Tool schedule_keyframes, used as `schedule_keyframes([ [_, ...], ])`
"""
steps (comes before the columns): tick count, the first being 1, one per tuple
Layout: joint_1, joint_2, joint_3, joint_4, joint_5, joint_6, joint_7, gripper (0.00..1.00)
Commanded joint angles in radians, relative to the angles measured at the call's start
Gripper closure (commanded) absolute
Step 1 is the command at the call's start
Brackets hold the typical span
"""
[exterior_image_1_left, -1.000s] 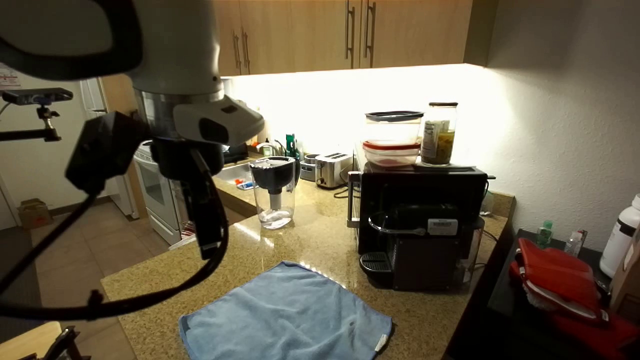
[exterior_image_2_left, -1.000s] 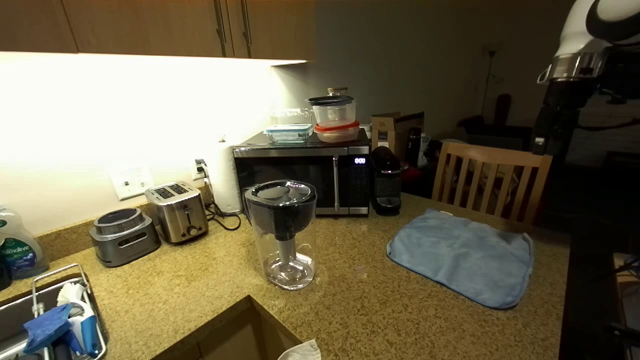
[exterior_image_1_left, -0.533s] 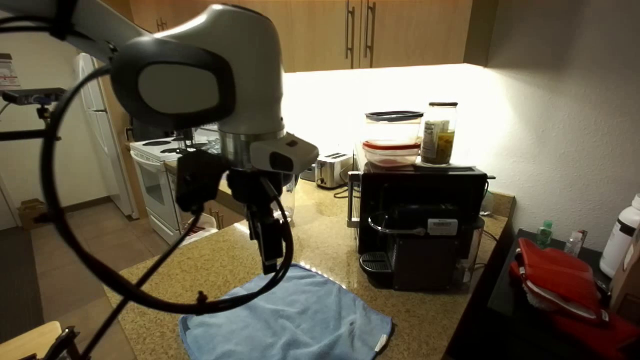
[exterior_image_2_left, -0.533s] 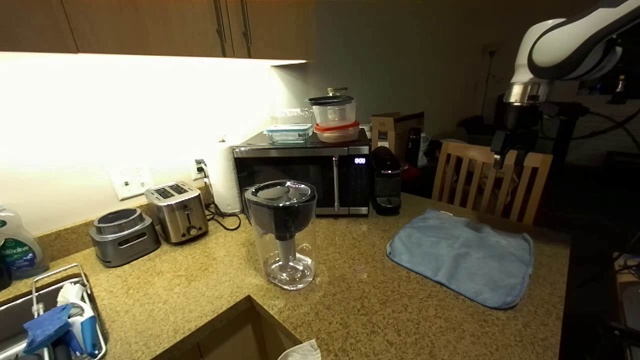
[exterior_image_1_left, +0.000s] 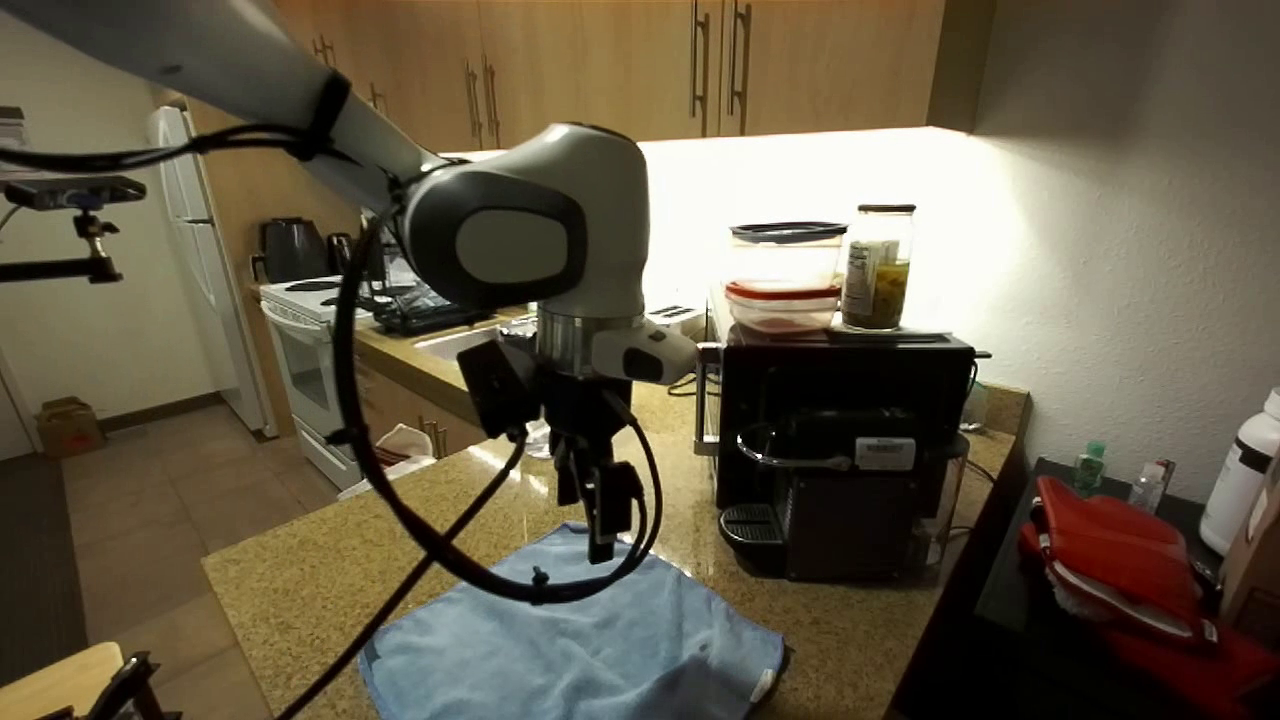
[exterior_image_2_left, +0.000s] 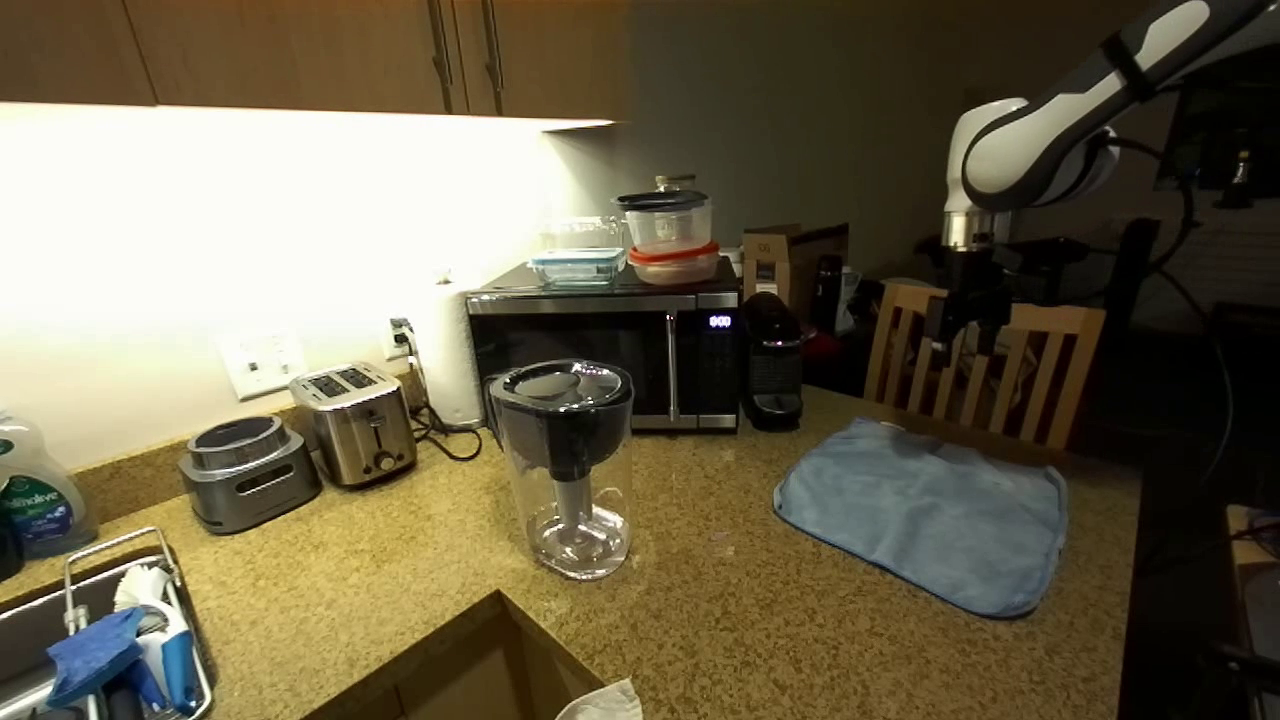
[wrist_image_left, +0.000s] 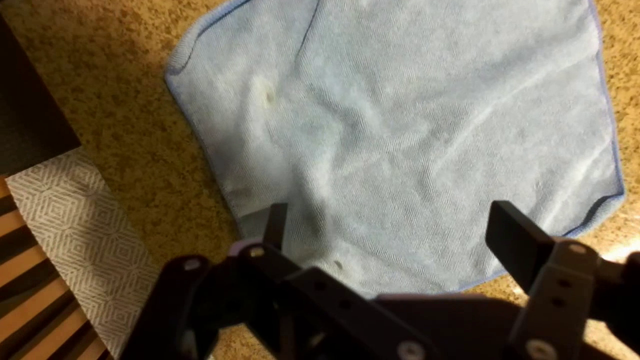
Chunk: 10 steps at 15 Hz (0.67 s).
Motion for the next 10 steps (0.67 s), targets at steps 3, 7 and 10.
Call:
schedule_keyframes([
  [3, -0.012, 0.073, 0.019, 0.08, -0.008, -0.014, -0.062, 0.0],
  [7, -0.01, 0.066, 0.023, 0.077, -0.003, -0.009, -0.038, 0.0],
  [10, -0.01, 0.066, 0.024, 0.078, -0.003, -0.009, -0.043, 0.0],
])
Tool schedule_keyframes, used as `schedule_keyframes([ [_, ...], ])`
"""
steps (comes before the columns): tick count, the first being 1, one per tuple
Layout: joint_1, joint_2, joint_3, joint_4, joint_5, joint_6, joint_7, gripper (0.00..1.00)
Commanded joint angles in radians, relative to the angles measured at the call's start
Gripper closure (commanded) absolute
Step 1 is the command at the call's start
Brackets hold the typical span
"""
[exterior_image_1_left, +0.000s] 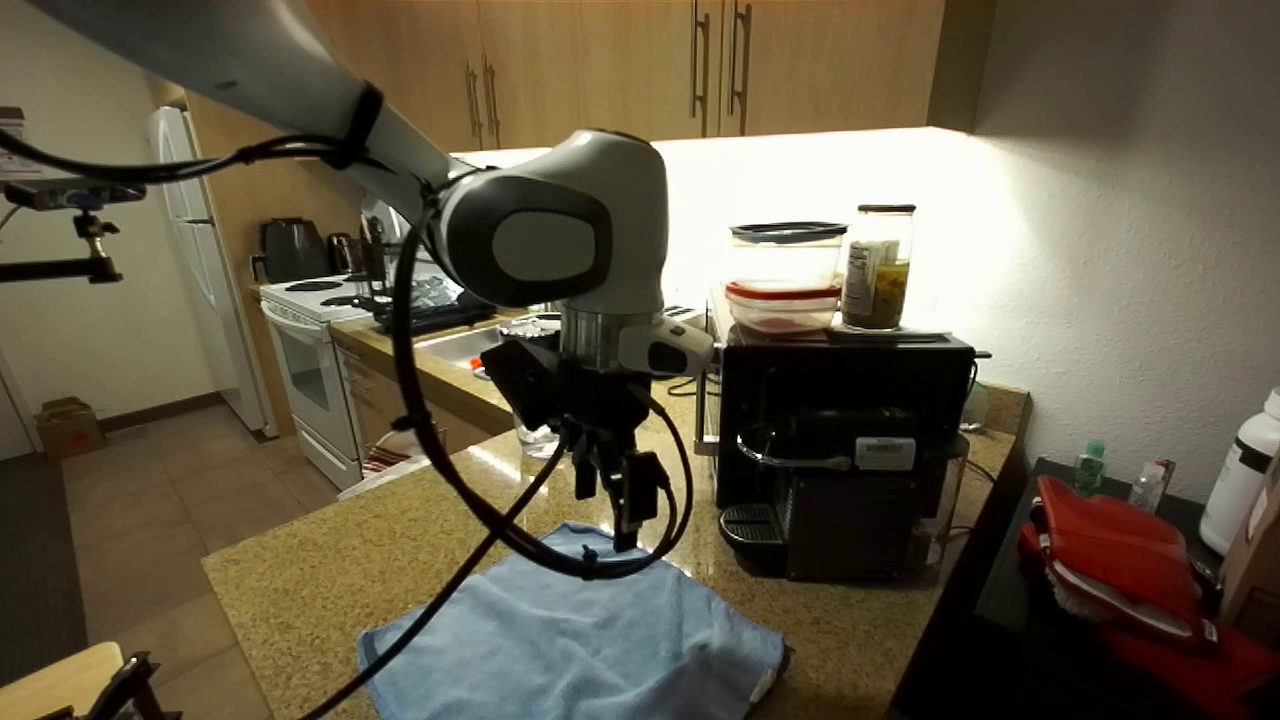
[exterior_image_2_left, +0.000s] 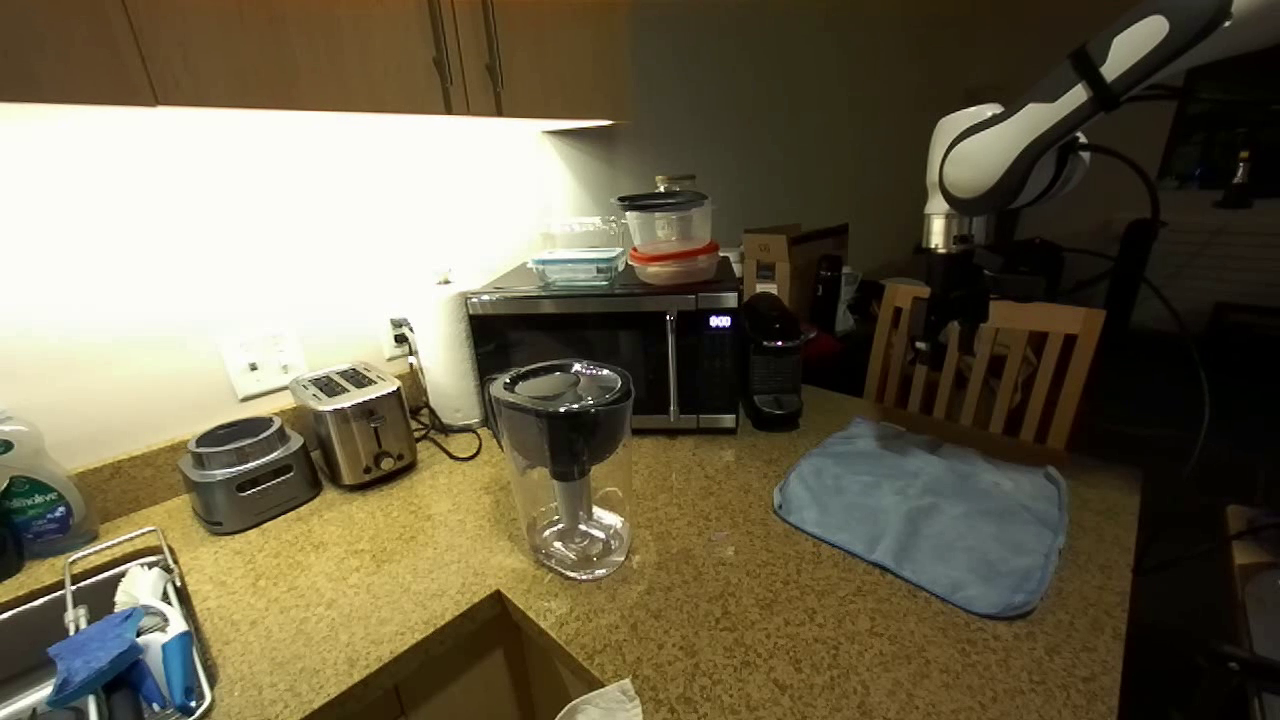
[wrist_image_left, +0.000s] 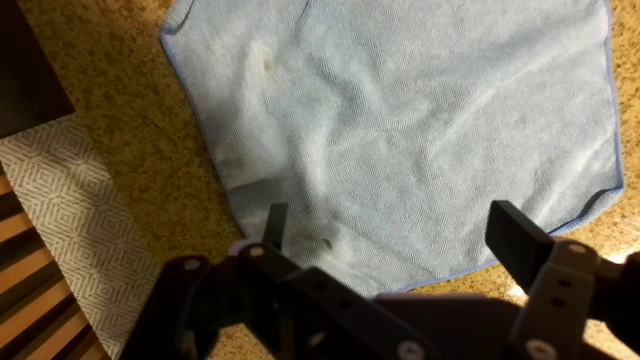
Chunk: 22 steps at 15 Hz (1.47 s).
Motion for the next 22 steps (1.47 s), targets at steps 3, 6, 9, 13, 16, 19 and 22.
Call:
schedule_keyframes([
  [3, -0.01, 0.0, 0.01, 0.002, -0.001, -0.003, 0.0, 0.0],
  [6, -0.01, 0.0, 0.01, 0.002, -0.001, -0.003, 0.0, 0.0],
  [9, -0.01, 0.0, 0.01, 0.002, -0.001, -0.003, 0.0, 0.0],
  [13, -0.01, 0.0, 0.01, 0.002, -0.001, -0.003, 0.0, 0.0],
  [16, -0.006, 0.013, 0.012, 0.003, -0.008, -0.003, 0.024, 0.0],
  [19, -0.006, 0.025, 0.008, -0.007, -0.021, 0.004, 0.065, 0.0],
  [22, -0.006, 0.041, 0.002, -0.017, -0.033, 0.019, 0.118, 0.0],
])
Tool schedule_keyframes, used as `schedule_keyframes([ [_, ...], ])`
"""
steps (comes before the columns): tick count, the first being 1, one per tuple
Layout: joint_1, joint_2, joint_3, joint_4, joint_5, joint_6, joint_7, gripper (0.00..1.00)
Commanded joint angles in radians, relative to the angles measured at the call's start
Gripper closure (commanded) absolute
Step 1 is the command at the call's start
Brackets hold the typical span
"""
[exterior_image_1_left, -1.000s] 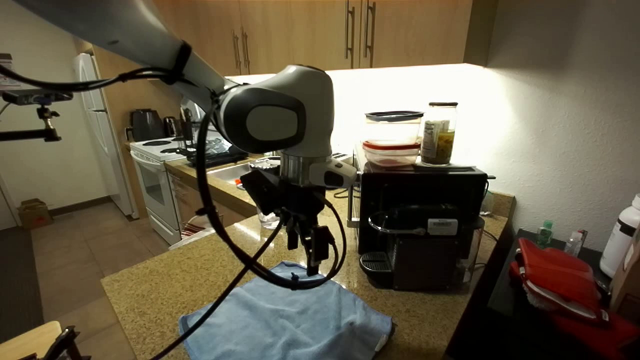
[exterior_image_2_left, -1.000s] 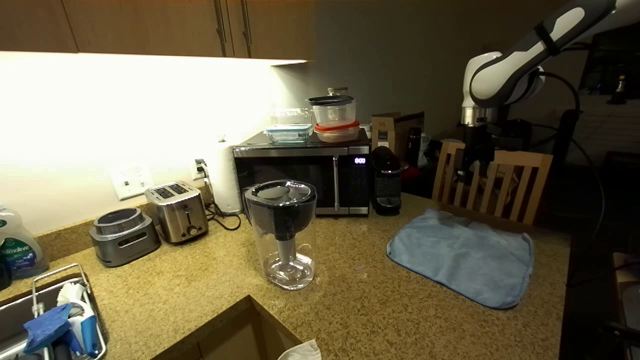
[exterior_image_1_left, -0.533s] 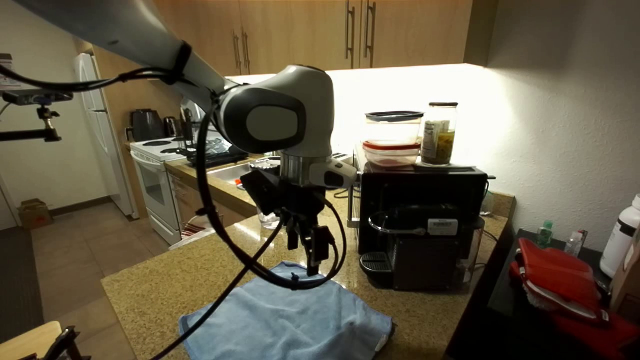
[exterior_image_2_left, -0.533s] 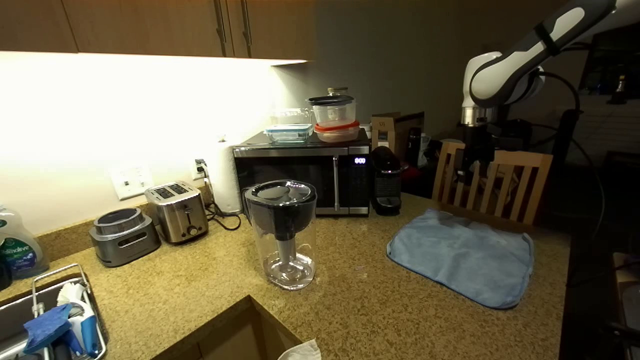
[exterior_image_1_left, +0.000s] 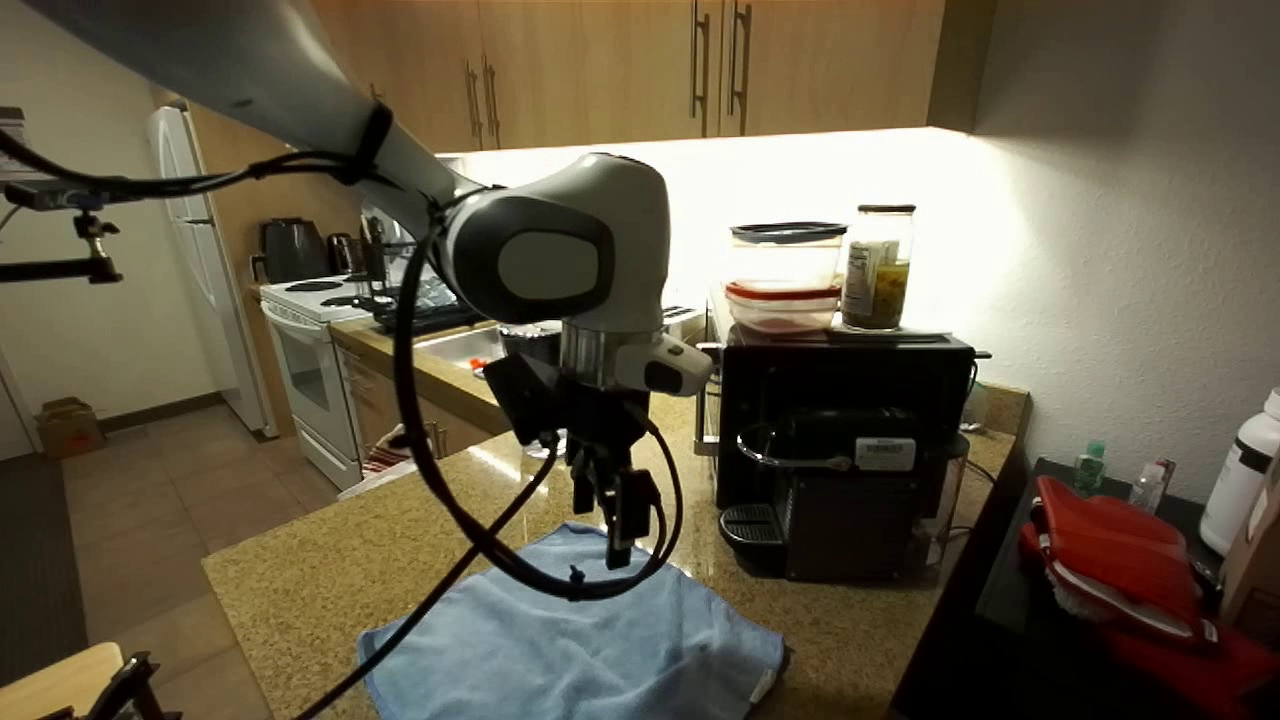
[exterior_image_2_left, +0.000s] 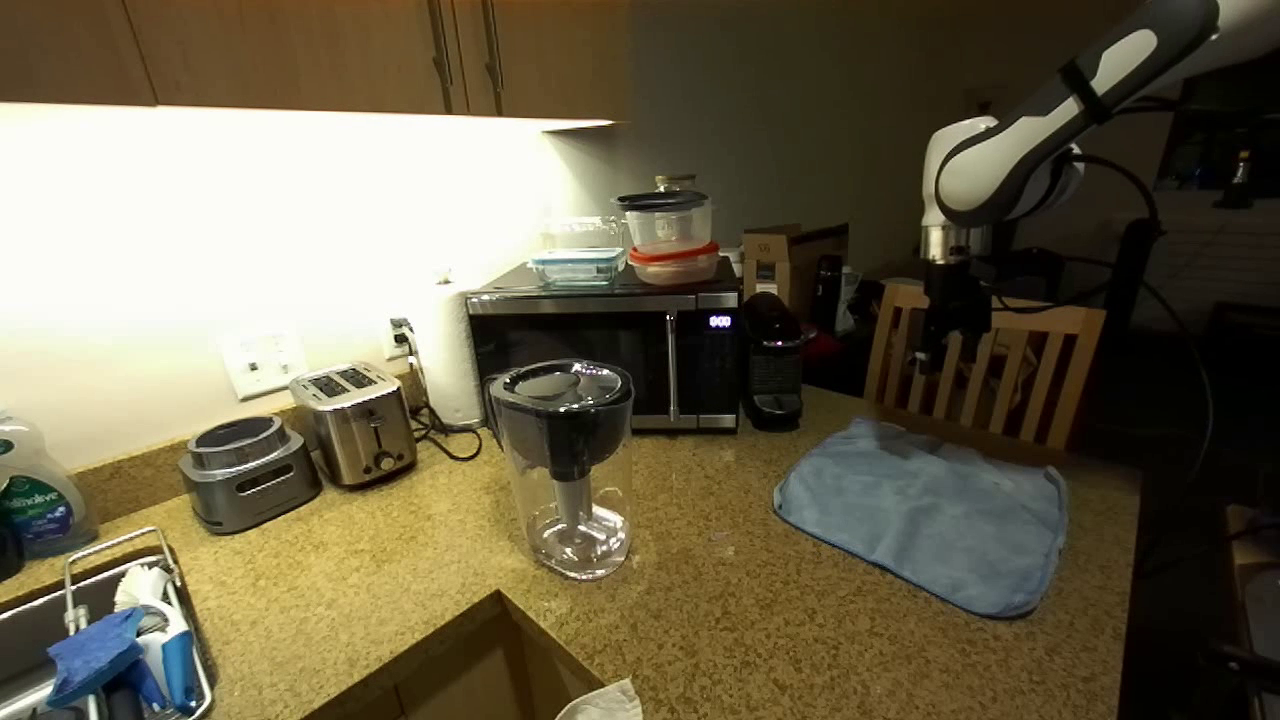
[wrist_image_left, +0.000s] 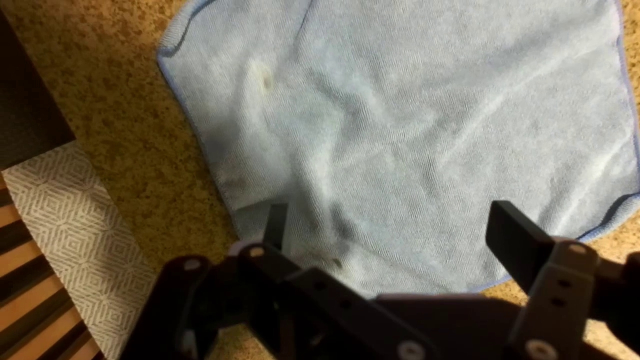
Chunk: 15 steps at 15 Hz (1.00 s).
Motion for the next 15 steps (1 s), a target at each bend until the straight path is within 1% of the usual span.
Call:
schedule_keyframes([
  [1, -0.005, 0.021, -0.003, -0.017, -0.035, 0.024, 0.087, 0.0],
  [6, -0.003, 0.053, -0.017, -0.021, -0.052, 0.028, 0.177, 0.0],
  [8, -0.001, 0.066, -0.026, -0.019, -0.072, 0.05, 0.228, 0.0],
  [12, 0.005, 0.1, -0.053, -0.017, -0.118, 0.083, 0.366, 0.0],
  [15, 0.013, 0.126, -0.066, -0.018, -0.125, 0.096, 0.462, 0.0],
])
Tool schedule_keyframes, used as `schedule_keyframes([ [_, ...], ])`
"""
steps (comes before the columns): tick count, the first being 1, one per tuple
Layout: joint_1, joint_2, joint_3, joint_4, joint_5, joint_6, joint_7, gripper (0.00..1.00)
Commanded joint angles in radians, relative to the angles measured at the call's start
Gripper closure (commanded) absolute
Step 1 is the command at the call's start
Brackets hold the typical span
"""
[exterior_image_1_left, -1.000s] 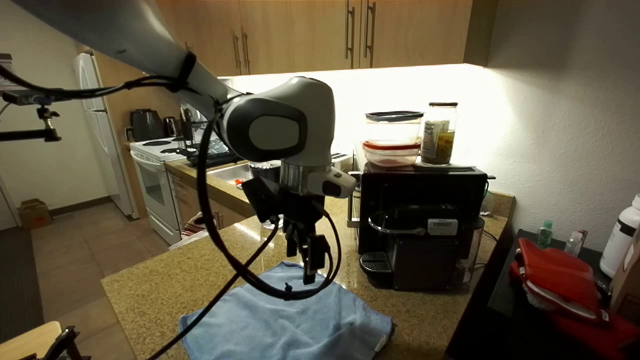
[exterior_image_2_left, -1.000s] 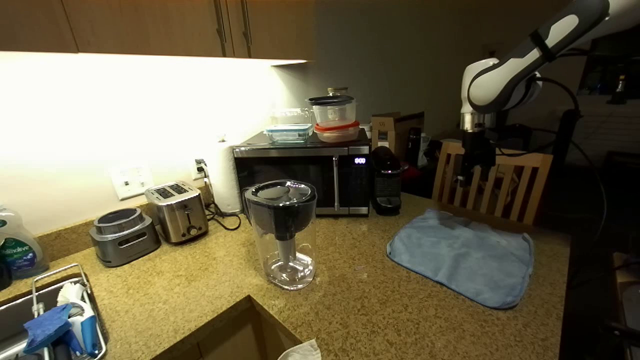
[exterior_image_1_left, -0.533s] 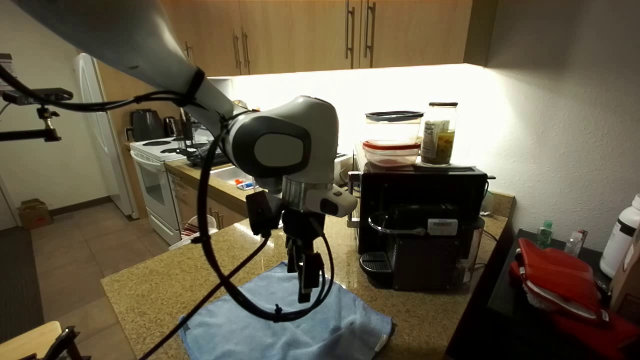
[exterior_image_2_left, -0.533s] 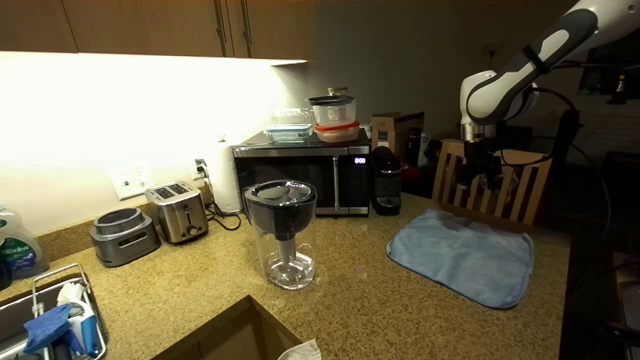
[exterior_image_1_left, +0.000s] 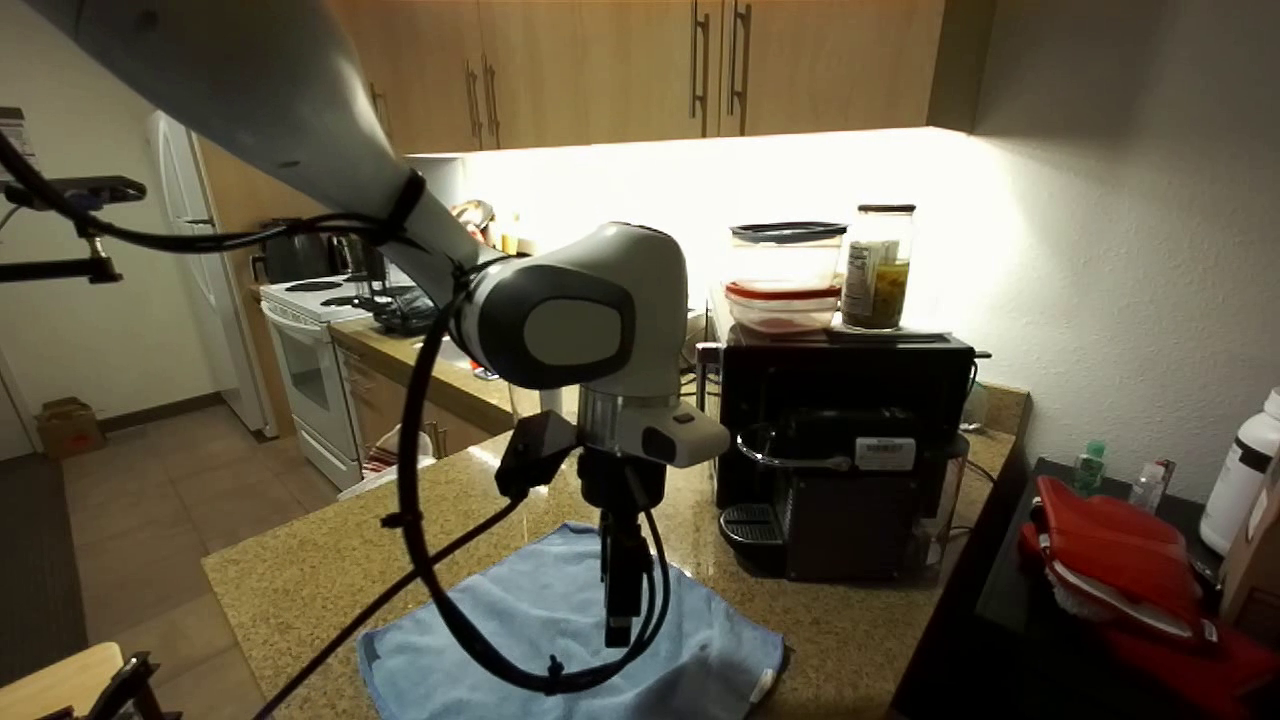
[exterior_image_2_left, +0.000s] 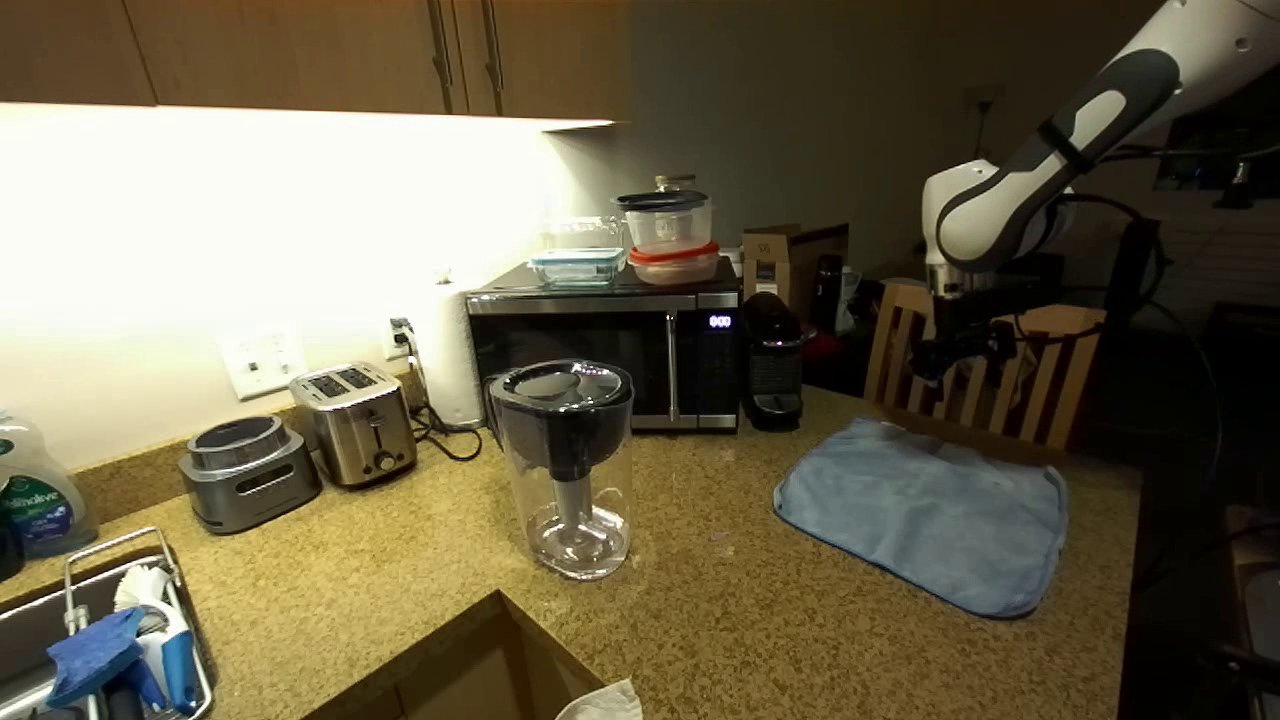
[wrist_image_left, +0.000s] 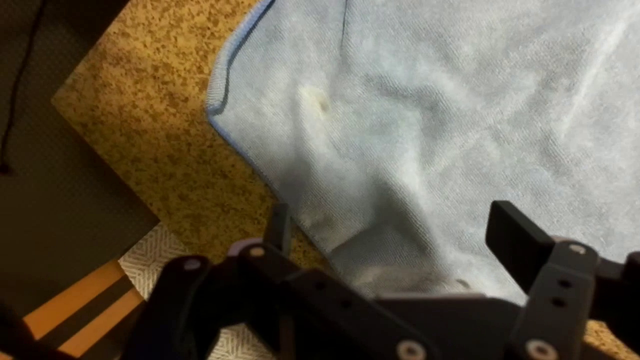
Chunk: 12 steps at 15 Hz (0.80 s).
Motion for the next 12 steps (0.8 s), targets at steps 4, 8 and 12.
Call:
schedule_keyframes([
  [4, 0.025, 0.062, -0.031, -0.011, -0.023, 0.072, 0.231, 0.0],
  [8, 0.043, 0.105, -0.057, -0.007, -0.04, 0.134, 0.364, 0.0],
  [12, 0.059, 0.152, -0.09, 0.0, -0.043, 0.177, 0.492, 0.0],
])
